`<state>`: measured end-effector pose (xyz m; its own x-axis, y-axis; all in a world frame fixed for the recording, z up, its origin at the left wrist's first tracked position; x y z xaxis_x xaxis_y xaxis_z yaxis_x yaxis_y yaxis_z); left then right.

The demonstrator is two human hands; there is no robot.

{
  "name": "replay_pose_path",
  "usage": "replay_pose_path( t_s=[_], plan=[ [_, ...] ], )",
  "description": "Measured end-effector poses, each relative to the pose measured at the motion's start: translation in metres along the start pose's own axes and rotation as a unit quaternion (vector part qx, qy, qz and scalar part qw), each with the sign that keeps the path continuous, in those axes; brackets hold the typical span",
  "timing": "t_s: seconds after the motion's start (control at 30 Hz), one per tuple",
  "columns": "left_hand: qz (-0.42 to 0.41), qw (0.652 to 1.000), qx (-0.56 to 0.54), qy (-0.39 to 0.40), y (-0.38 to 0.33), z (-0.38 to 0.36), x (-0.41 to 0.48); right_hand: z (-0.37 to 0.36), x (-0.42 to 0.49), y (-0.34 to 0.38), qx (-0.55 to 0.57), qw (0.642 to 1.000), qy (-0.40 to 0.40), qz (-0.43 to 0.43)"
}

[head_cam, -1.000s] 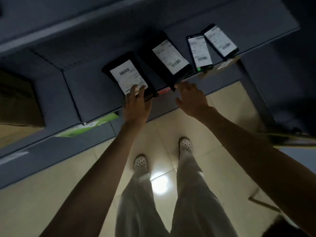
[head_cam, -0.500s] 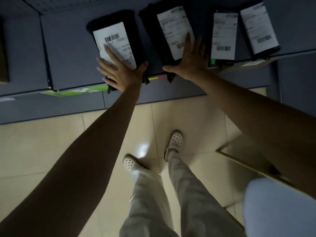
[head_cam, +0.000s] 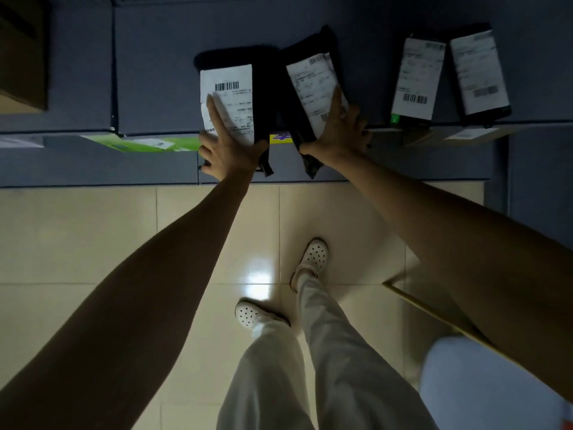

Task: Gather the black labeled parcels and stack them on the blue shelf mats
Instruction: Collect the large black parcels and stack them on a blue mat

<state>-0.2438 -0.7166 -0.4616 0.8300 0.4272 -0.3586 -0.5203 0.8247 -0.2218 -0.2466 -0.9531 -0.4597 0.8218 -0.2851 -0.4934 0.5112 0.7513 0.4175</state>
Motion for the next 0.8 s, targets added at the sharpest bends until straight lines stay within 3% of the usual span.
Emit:
replay_pose_path(
  t_s=[0.23,0.47,0.7,0.8],
  plan=[
    [0.046,0.999,-0.024,0.008,0.087,0.055,-0.032,-0.008,-0.068,0.064,-0.04,0.997,0.034,0.061],
    [0.11,0.993,-0.045,-0.011,0.232,0.121,-0.069,-0.063,-0.166,0.16,-0.119,0.981,0.038,0.15],
    [0.198,0.973,-0.105,-0.064,0.402,0.197,-0.117,-0.12,-0.295,0.283,-0.213,0.933,0.05,0.286],
    [0.224,0.954,-0.148,-0.13,0.468,0.25,-0.141,-0.139,-0.356,0.344,-0.225,0.909,0.062,0.345]
  ],
)
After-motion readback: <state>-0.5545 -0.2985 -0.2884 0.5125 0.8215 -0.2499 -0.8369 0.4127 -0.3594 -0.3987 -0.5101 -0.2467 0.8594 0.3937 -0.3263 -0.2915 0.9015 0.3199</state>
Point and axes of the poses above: each hand's wrist, its own x-axis towards the middle knuckle, its own z-axis out of the back of the hand, y = z × x, the point moved 9 cm from there along x, towards the middle knuckle, and after that the axes turned 8 degrees about x, right-handed, at the moved point
